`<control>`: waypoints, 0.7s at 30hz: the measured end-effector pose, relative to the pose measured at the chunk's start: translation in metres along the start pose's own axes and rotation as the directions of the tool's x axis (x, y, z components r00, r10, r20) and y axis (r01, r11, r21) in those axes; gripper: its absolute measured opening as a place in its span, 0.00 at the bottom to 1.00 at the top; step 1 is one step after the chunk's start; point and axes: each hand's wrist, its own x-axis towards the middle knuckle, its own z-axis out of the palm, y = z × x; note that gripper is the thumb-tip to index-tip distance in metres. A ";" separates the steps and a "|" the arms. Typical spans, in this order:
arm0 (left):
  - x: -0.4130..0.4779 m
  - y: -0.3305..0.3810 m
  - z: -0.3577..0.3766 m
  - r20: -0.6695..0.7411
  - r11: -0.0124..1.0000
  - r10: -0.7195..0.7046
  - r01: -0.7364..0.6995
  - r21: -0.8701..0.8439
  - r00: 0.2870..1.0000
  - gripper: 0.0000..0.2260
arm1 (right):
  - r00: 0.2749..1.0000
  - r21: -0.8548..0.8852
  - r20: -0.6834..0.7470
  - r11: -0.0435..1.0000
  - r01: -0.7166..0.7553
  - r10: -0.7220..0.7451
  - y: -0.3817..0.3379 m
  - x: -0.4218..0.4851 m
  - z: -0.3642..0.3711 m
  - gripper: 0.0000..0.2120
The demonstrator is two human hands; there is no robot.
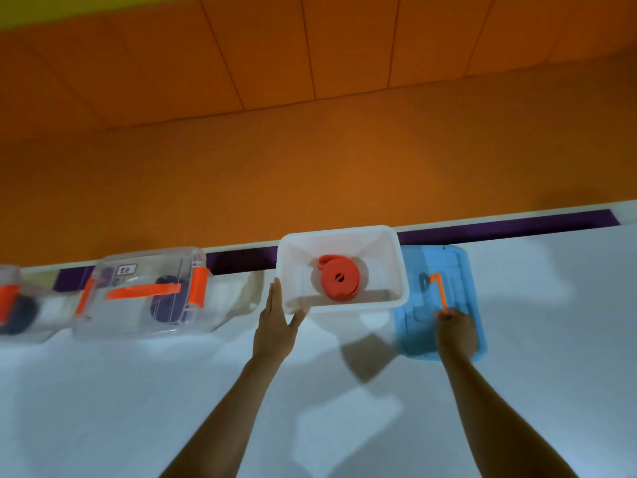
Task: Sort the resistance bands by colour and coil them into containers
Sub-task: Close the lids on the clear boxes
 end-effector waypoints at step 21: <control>0.021 0.032 -0.037 -0.065 0.684 -0.252 0.130 -0.718 0.966 0.18 | 0.564 -0.145 -0.038 0.563 0.814 -0.825 -0.139 -0.034 -0.043 0.05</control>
